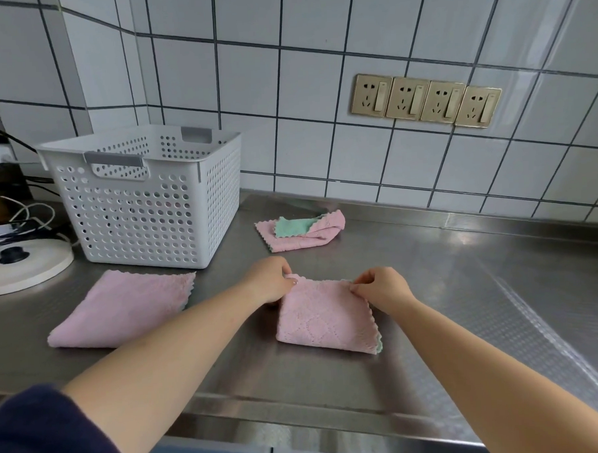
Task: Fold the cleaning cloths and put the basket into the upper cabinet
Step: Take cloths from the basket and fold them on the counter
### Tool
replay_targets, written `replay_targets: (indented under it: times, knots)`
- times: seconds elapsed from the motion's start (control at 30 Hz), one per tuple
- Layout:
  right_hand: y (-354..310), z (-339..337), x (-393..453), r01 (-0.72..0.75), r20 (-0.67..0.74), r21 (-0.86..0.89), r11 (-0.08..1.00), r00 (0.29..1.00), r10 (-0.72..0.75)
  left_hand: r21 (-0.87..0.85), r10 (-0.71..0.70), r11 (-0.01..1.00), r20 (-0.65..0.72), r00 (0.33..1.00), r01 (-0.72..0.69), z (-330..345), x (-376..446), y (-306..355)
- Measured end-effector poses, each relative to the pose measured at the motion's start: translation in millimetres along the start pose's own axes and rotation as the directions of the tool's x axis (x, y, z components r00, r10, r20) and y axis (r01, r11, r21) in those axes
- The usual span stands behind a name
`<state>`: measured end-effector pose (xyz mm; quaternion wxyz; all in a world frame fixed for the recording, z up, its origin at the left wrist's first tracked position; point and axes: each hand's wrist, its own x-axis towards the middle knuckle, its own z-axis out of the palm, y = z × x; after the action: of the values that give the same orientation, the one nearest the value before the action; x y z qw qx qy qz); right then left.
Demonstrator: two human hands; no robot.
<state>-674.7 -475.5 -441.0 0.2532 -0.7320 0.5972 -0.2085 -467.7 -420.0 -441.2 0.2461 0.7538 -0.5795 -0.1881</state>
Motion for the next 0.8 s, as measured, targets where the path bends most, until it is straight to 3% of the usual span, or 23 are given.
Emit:
replay_targets:
  times: [0.17,0.43,0.57,0.67,0.73,0.8]
  knots:
    - [-2,5,-2,0.093,-0.107,0.089,0.992,0.991,-0.083,0.010,0.005,1.000,-0.024,1.000,-0.005,3,4,-3]
    - [2,14,9,0.053,-0.136,-0.047,0.997,0.989,-0.059,0.015,0.012,1.000,-0.035,0.999,-0.012,1,7,-3]
    - [1,20,14,0.041,-0.121,-0.123,0.992,0.991,-0.055,0.118,0.033,0.992,-0.011,0.999,-0.032,-1,7,0]
    - [1,21,18,0.053,-0.099,-0.162,0.985,0.993,-0.070,0.255,0.226,0.944,-0.033,0.974,-0.210,0,7,7]
    - [1,21,19,0.066,-0.095,-0.198,0.978,0.992,-0.086,0.280,0.354,0.887,0.101,0.930,-0.368,3,1,17]
    - [-1,20,16,0.083,-0.117,-0.248,0.965,0.987,-0.114,0.381,0.354,0.818,0.256,0.900,-0.430,11,-10,27]
